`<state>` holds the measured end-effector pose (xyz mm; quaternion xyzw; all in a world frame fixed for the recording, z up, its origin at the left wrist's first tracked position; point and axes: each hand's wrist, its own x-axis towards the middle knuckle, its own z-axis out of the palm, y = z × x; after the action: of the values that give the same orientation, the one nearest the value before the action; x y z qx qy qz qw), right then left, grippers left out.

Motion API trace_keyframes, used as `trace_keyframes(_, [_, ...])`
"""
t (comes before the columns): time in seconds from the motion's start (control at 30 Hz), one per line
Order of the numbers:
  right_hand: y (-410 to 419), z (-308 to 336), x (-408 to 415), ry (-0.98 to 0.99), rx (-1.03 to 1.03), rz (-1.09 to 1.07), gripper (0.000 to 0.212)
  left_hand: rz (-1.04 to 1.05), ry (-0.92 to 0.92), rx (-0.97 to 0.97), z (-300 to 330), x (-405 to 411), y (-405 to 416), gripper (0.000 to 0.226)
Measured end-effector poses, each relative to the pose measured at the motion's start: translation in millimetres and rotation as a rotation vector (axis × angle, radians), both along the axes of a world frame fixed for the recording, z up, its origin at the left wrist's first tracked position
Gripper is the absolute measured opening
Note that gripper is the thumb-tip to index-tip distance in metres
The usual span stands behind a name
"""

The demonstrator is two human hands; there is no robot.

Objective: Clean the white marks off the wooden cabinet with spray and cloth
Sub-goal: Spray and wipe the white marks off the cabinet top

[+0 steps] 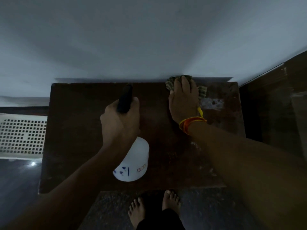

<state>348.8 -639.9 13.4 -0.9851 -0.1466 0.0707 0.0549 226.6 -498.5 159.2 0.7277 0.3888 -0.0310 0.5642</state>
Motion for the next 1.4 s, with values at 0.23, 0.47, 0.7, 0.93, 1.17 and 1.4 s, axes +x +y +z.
trace_keyframes(0.23, [-20.9, 7.2, -53.9, -0.052, 0.093, -0.059, 0.054, -0.025, -0.003, 0.023, 3.3, -10.0, -11.3, 0.018])
trace_keyframes(0.47, [-18.2, 6.9, -44.8, -0.058, 0.061, -0.047, 0.056, -0.018, -0.024, 0.006, -2.4, -19.7, -27.4, 0.018])
trace_keyframes(0.7, [-22.5, 5.2, 12.2, -0.01, -0.036, 0.043, 0.063, -0.023, -0.023, 0.053, 1.6, -25.8, -26.8, 0.019])
trace_keyframes(0.93, [-50.8, 15.7, 12.6, -0.051, -0.031, -0.015, 0.062, 0.014, -0.052, 0.097, 5.5, -21.0, -25.4, 0.02])
trace_keyframes(1.17, [-69.8, 13.7, -62.7, -0.05, 0.036, -0.001, 0.053, 0.054, -0.046, 0.07, 3.3, -18.7, -44.7, 0.021])
trace_keyframes(1.4, [-68.5, 14.4, -73.8, -0.088, 0.062, -0.012, 0.053, 0.023, -0.036, 0.037, 0.3, -27.1, -65.3, 0.02])
